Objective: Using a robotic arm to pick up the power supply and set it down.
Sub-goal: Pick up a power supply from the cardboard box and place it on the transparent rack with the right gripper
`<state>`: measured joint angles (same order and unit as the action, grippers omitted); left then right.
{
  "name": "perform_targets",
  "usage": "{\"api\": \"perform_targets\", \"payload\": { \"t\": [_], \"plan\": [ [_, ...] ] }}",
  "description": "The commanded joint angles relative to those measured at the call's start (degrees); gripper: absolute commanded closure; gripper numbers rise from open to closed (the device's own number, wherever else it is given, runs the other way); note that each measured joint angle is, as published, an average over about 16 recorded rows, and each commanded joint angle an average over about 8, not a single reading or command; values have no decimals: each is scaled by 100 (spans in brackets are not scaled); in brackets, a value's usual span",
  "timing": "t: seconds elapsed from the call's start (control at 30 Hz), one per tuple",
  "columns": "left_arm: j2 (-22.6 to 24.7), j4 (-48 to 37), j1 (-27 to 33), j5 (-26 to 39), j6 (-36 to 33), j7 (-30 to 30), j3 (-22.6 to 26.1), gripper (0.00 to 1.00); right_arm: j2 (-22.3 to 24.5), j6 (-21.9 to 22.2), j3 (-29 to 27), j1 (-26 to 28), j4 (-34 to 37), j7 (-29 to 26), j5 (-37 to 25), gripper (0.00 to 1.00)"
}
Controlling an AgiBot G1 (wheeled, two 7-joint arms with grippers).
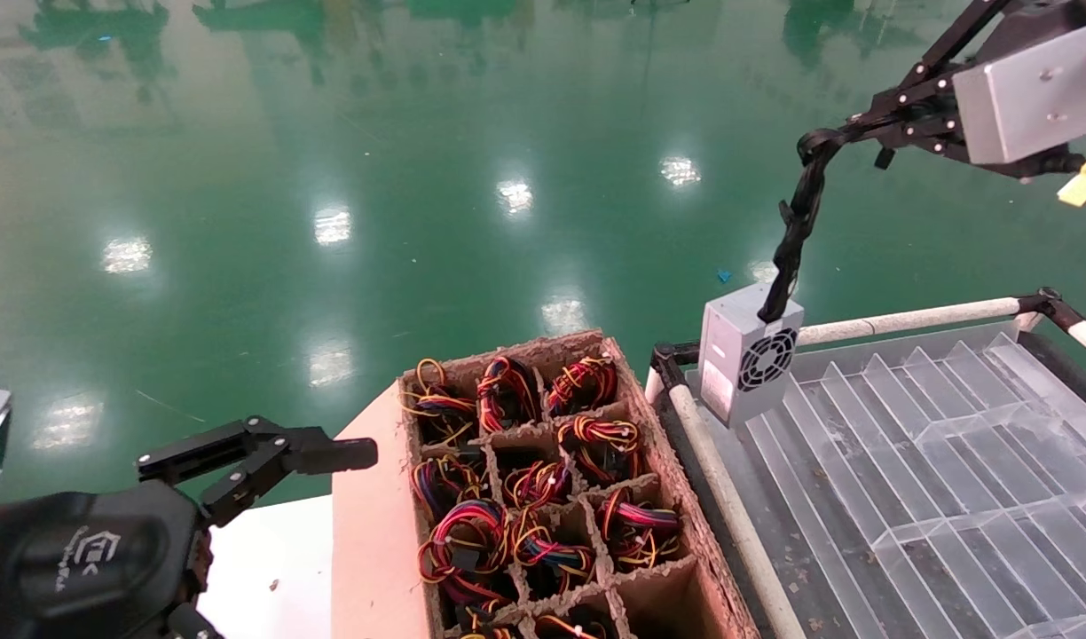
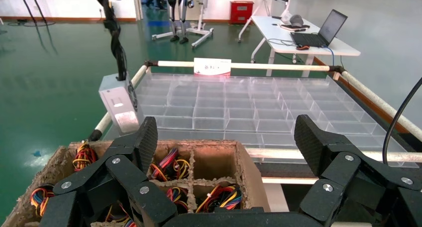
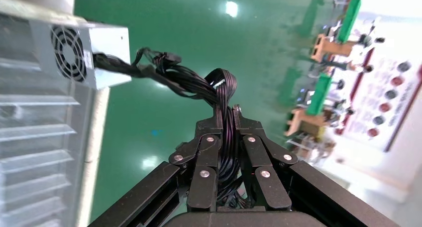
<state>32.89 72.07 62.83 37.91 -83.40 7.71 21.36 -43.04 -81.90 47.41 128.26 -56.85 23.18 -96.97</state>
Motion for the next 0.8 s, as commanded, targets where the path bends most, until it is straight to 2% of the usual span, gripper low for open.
{"api": "perform_targets", "payload": {
  "t": [0.03, 0.3, 0.8],
  "plan": [
    [0, 0, 0, 0, 0, 0, 0, 0, 9, 86, 7, -53, -38, 259, -21, 100],
    [0, 0, 0, 0, 0, 0, 0, 0, 72, 417, 62, -283, -74, 803, -184, 100],
    [0, 0, 0, -1, 0, 0, 1, 0, 109, 613, 81, -802, -128, 1429, 74, 100]
  ]
}}
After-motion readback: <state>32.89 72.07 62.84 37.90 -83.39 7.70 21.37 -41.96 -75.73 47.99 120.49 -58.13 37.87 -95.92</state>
